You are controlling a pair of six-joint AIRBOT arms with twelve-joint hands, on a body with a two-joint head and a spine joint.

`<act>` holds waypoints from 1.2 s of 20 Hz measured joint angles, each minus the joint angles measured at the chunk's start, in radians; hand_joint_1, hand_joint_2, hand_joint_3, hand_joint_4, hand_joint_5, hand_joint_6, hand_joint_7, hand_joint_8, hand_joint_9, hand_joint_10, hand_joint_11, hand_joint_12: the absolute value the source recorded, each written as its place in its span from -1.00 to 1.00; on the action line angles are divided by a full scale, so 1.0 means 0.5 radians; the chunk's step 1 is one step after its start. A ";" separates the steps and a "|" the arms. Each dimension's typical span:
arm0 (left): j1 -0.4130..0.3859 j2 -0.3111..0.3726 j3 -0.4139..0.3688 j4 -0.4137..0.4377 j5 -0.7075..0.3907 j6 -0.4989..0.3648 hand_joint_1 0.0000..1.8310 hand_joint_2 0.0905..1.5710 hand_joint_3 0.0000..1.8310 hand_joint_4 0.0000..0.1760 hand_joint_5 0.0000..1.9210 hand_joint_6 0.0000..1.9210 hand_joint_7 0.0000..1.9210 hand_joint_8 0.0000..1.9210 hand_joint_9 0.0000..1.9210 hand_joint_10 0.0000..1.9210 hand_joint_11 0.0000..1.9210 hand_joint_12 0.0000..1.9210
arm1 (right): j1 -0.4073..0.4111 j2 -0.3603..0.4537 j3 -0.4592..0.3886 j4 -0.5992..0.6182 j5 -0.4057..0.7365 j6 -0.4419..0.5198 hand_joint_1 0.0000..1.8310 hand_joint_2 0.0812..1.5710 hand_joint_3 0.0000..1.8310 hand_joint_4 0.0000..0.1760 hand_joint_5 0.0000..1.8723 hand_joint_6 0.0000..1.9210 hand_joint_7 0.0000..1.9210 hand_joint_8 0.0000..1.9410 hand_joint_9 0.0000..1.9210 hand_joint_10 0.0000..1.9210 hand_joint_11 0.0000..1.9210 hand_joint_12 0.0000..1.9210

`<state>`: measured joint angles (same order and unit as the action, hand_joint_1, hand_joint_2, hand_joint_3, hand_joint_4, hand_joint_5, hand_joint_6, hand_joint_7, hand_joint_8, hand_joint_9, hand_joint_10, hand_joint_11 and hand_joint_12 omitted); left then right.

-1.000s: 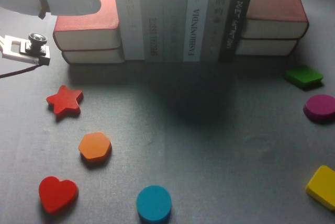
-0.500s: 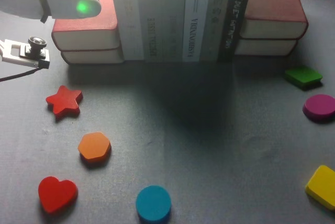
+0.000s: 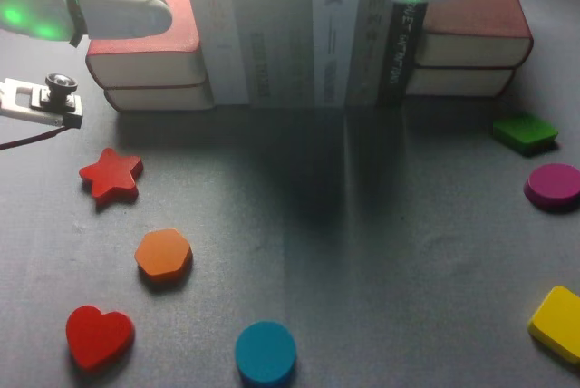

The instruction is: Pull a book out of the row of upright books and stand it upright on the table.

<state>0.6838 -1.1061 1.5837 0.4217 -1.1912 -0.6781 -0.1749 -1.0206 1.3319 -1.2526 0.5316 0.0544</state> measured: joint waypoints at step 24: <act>0.063 0.003 -0.012 -0.050 0.007 -0.001 0.17 0.20 -0.99 -1.00 -0.36 -1.00 -0.56 -1.00 -0.65 -1.00 -1.00 -0.37 | 0.270 0.192 -0.269 -0.274 0.185 0.079 -0.20 0.33 -1.00 -0.44 -0.93 -1.00 -1.00 -1.00 -1.00 -1.00 -1.00 -0.99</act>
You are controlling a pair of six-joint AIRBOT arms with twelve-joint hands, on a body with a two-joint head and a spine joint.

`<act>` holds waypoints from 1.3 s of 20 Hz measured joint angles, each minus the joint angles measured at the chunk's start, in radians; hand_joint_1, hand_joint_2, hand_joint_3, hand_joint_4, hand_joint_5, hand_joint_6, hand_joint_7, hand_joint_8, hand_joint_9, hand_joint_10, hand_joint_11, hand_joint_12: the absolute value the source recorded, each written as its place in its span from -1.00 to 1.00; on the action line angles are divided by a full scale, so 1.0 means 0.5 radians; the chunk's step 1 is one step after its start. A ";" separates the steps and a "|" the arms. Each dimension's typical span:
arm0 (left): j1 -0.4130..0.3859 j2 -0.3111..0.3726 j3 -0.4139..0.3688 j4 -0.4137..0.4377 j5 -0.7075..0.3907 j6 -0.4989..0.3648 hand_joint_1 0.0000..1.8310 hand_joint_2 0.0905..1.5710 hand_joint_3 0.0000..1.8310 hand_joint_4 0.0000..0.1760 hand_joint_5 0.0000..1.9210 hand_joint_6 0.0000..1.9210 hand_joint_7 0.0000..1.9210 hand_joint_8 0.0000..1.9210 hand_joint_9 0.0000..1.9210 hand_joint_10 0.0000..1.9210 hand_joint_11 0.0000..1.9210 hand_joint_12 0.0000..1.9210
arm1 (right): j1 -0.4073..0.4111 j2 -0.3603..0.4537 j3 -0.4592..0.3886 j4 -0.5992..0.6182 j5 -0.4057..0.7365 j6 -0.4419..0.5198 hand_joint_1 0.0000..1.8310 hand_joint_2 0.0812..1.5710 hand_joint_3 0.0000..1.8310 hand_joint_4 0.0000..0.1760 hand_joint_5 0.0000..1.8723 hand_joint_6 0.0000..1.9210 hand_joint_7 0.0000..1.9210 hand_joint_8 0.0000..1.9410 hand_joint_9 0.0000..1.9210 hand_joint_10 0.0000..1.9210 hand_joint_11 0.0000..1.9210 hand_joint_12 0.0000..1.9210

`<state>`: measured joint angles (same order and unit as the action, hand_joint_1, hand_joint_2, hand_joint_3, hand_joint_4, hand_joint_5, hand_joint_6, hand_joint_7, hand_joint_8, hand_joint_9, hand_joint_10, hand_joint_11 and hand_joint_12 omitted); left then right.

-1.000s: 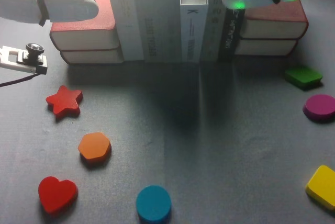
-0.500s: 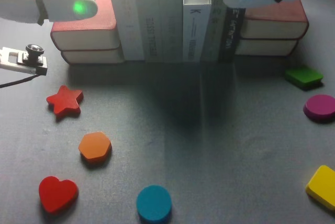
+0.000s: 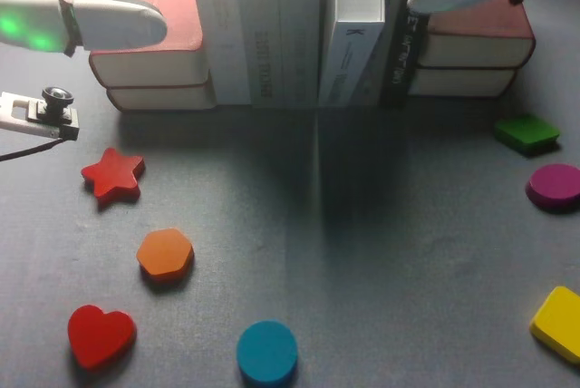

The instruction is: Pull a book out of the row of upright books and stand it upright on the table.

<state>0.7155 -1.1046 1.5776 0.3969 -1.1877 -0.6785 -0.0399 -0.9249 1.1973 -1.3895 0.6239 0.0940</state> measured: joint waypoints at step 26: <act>-0.025 0.000 -0.005 0.018 -0.002 0.001 0.26 0.15 -1.00 -1.00 -0.25 -0.99 -0.47 -1.00 -0.53 -1.00 -1.00 -0.30 | 0.406 -0.275 -0.027 -2.333 0.244 1.307 -0.15 0.03 -1.00 0.03 -0.76 -0.94 -1.00 -1.00 -1.00 -1.00 -1.00 -1.00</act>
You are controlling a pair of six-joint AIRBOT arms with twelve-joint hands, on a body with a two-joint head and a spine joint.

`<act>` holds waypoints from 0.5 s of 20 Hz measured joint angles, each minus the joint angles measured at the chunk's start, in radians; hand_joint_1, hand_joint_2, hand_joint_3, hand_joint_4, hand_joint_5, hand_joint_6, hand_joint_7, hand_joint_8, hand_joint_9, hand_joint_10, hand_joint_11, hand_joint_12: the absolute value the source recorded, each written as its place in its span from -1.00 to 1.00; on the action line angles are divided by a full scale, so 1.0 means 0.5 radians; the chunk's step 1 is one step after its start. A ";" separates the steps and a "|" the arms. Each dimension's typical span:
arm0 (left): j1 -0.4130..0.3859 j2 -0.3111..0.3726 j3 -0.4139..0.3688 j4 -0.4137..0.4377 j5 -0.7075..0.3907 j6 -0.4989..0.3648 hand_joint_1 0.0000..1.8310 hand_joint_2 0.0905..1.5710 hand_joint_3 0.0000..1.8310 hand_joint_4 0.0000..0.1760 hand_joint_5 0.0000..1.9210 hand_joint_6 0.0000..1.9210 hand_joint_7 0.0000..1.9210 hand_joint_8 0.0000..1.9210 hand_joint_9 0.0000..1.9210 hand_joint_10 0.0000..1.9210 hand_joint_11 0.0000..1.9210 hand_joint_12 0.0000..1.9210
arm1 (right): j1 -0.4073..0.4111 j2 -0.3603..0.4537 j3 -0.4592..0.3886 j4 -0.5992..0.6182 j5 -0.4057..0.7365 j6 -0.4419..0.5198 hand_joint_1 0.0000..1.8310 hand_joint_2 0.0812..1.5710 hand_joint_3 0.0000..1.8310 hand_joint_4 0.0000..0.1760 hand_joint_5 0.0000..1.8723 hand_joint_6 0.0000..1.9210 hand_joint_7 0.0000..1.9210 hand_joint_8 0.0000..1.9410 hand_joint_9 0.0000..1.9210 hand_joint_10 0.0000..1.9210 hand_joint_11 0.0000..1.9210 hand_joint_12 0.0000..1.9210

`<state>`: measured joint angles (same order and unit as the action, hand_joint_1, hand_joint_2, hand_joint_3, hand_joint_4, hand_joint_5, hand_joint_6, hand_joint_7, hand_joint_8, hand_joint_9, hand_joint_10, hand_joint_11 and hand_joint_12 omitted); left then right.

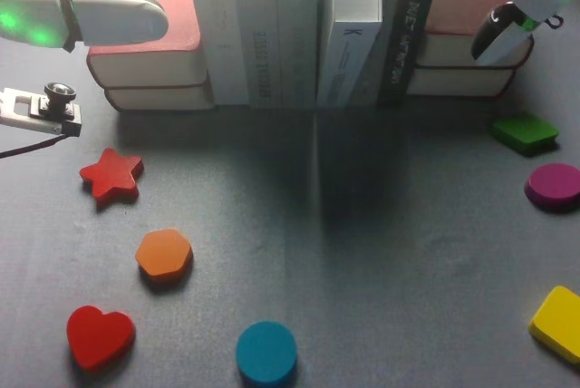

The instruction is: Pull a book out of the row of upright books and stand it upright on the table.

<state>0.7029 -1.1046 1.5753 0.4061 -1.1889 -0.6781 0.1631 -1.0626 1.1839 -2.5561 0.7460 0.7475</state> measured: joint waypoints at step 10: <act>-0.006 0.000 0.000 0.002 -0.006 0.001 0.27 0.17 -1.00 -1.00 -0.03 -0.90 -0.25 -0.94 -0.39 -0.95 -0.93 0.32 | -0.043 -0.049 0.031 -0.058 -0.143 -0.017 -0.11 0.06 -1.00 0.14 -0.58 -1.00 -1.00 -1.00 -1.00 -1.00 -1.00 -0.96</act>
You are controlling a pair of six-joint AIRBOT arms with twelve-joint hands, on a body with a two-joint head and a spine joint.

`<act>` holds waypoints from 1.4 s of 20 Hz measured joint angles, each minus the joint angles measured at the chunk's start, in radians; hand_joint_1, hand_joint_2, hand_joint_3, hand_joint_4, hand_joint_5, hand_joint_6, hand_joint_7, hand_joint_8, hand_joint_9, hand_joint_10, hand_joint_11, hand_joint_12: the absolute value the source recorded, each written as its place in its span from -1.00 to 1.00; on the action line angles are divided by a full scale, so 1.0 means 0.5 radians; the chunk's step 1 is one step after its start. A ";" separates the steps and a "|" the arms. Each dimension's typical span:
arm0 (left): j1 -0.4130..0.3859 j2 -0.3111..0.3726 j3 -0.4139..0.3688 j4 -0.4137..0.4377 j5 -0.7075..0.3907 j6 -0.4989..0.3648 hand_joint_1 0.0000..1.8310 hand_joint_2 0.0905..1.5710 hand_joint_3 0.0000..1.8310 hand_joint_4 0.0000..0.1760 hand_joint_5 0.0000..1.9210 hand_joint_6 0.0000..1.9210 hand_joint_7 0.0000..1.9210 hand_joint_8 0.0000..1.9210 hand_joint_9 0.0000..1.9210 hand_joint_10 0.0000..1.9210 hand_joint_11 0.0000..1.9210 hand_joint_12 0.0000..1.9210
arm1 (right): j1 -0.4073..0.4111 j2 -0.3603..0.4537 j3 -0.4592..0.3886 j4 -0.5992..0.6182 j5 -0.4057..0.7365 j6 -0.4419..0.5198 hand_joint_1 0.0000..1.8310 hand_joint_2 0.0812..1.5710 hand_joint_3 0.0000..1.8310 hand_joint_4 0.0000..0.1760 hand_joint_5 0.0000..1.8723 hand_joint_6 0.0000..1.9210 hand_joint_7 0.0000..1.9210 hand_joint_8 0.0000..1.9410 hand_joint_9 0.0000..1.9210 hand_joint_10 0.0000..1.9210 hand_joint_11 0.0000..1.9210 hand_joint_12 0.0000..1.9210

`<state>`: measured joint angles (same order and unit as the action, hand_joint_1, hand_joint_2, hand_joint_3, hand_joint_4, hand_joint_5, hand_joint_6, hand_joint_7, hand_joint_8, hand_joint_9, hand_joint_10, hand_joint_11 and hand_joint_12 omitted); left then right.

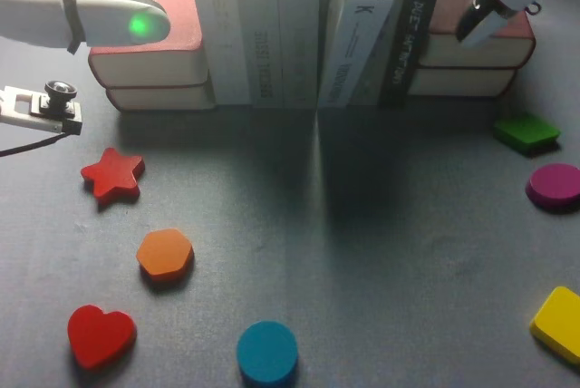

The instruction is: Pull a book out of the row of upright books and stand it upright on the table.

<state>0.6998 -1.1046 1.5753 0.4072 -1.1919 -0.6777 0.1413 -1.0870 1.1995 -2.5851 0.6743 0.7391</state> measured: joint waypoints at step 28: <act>0.003 0.002 -0.004 -0.008 -0.023 -0.001 0.39 0.16 -1.00 -1.00 -0.27 -0.47 -0.13 -0.87 -0.29 -0.54 -1.00 0.28 | -0.064 -0.001 -0.013 0.168 0.031 -0.082 0.28 0.35 -1.00 -1.00 0.10 -0.06 0.48 1.00 0.66 1.00 0.68 1.00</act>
<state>0.7013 -1.1034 1.5734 0.4030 -1.2034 -0.6781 0.1093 -1.0874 1.1931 -2.5011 0.6899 0.6979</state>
